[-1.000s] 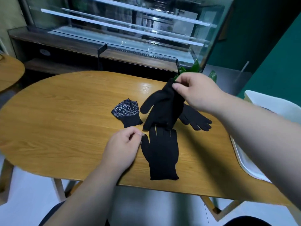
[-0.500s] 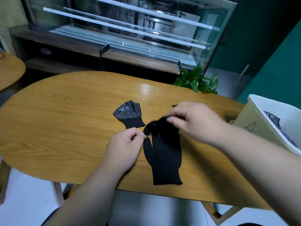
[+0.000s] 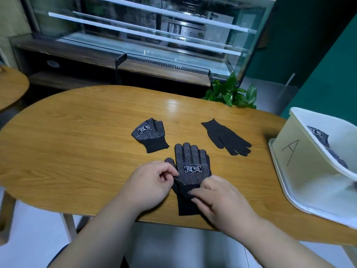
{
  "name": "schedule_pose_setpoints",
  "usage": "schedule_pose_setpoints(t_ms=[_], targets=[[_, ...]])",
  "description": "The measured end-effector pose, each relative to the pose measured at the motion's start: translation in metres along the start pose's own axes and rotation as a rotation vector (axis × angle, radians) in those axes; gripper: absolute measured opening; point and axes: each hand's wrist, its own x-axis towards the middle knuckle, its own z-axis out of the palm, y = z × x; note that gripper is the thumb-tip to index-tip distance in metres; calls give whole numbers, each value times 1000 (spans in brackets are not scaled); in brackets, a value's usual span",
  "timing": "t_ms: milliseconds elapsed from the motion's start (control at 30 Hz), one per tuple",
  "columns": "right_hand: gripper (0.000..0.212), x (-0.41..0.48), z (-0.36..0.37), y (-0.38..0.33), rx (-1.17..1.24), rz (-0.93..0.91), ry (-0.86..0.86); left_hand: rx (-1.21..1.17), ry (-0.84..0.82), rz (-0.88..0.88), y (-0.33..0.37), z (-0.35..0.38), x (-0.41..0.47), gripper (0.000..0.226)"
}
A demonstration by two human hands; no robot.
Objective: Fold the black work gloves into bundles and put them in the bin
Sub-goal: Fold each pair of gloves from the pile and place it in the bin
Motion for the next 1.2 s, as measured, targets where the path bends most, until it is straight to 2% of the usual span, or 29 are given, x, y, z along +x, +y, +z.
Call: schedule_pose_setpoints(t_ms=[200,400,567,733,867,1000,1100,1200], targets=[[13,-10,6,-5,-53,-29,168,69,-124,130,-6,0,2,29],[13,-12,9,-3,-54,-146,192,109,-144,163,-6,4,5,19],[10,-15,13,-1,-54,-242,164,127,-151,135,-6,6,5,21],[14,-17,12,-1,24,-201,122,102,-169,116,-5,4,3,24],[35,-25,6,-1,98,-137,90,90,-195,189,-2,-3,-4,34],[48,-36,-1,1,55,-34,8,146,-357,312,14,-10,-16,38],[46,-42,2,1,-2,-6,-37,310,-487,388,21,-6,-22,44],[38,-47,4,-2,-36,20,-30,426,-468,400,19,1,-26,55]])
